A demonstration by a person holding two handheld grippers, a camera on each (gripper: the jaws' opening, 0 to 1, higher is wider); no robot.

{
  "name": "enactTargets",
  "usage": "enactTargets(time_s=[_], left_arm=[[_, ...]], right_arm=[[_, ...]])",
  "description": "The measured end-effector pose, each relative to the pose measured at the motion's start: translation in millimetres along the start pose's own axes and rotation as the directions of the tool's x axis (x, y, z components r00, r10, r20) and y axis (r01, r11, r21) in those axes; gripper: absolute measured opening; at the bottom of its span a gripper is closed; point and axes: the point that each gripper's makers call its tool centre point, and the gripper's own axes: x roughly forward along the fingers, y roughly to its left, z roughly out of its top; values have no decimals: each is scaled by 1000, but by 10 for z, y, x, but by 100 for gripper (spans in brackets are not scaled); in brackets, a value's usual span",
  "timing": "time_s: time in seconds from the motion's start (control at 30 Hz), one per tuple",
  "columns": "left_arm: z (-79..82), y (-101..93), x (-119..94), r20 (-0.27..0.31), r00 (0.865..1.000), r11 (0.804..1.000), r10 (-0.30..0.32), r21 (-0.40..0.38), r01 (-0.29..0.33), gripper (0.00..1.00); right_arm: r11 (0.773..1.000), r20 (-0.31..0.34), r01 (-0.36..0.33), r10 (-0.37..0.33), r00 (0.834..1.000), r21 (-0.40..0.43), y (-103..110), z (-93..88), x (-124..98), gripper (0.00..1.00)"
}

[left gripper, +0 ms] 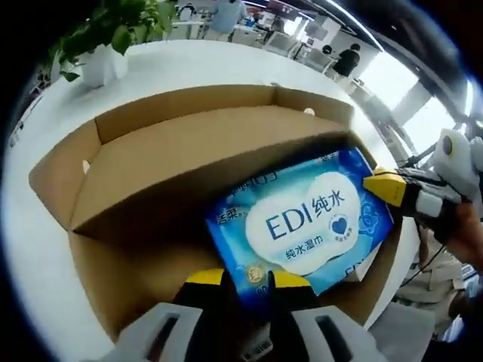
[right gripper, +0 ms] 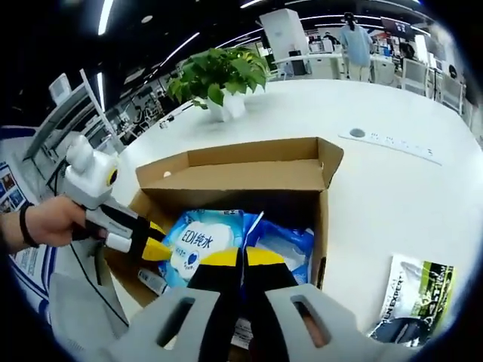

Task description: Operate the shoe box by opening the lid, removing the specified soft item, and placing it in the target area until the item is outside and the box remains undamaged.

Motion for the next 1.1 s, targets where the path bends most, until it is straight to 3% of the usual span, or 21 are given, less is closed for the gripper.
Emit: enactTargets(time_s=[0.07, 0.2, 0.6, 1.1], left_arm=[[20, 67, -40, 20, 1000, 1000, 9, 7, -9, 6], [36, 46, -108, 40, 999, 999, -22, -25, 23, 2], [120, -75, -313, 104, 993, 999, -48, -20, 50, 1], [375, -369, -497, 162, 984, 996, -71, 57, 62, 0]], right_arm=[[1000, 2, 0, 0, 1000, 10, -1, -2, -6, 0], [1000, 6, 2, -2, 1000, 27, -14, -11, -4, 0], [999, 30, 1, -2, 1000, 36, 12, 44, -121, 0], [998, 95, 26, -31, 995, 51, -84, 204, -405, 0]])
